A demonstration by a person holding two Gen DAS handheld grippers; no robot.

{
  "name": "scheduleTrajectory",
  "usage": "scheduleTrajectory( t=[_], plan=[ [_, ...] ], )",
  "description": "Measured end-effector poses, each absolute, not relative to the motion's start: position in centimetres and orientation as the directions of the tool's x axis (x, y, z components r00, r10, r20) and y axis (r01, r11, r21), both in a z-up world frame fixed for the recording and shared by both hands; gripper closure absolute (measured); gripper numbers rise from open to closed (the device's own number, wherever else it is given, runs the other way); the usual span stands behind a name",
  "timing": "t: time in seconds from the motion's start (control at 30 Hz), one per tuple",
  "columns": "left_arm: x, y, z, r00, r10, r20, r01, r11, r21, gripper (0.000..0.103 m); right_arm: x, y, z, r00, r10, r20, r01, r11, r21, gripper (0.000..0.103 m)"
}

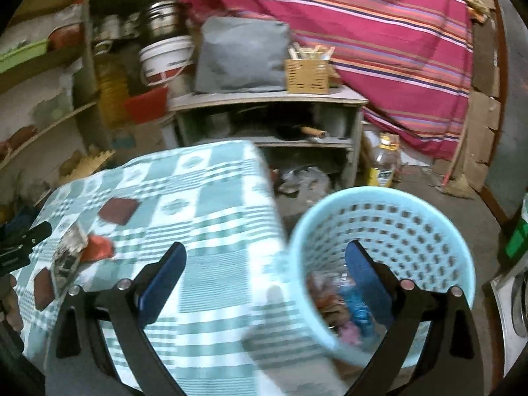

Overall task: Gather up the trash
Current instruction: 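Return both tools to the table and grasp the printed snack bag with the left tool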

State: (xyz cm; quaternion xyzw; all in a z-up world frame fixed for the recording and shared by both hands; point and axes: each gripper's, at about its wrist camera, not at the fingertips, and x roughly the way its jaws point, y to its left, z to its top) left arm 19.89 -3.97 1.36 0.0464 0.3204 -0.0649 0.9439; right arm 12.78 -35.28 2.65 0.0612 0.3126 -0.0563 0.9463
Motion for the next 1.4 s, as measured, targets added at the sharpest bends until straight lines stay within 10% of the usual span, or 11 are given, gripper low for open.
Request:
scheduleTrajectory(
  t=[1.13, 1.4],
  plan=[
    [24.0, -1.2, -6.0, 0.57, -0.187, -0.8, 0.268, 0.963, -0.034, 0.007, 14.2, -28.2, -2.1, 0.748, -0.164, -0.643, 0.158, 0.985, -0.068, 0.005],
    [23.7, -0.3, -5.1, 0.56, -0.243, -0.792, 0.294, 0.952, -0.084, 0.078, 14.3, -28.1, -2.3, 0.739, -0.139, -0.659, 0.139, 0.989, -0.053, 0.005]
  ],
)
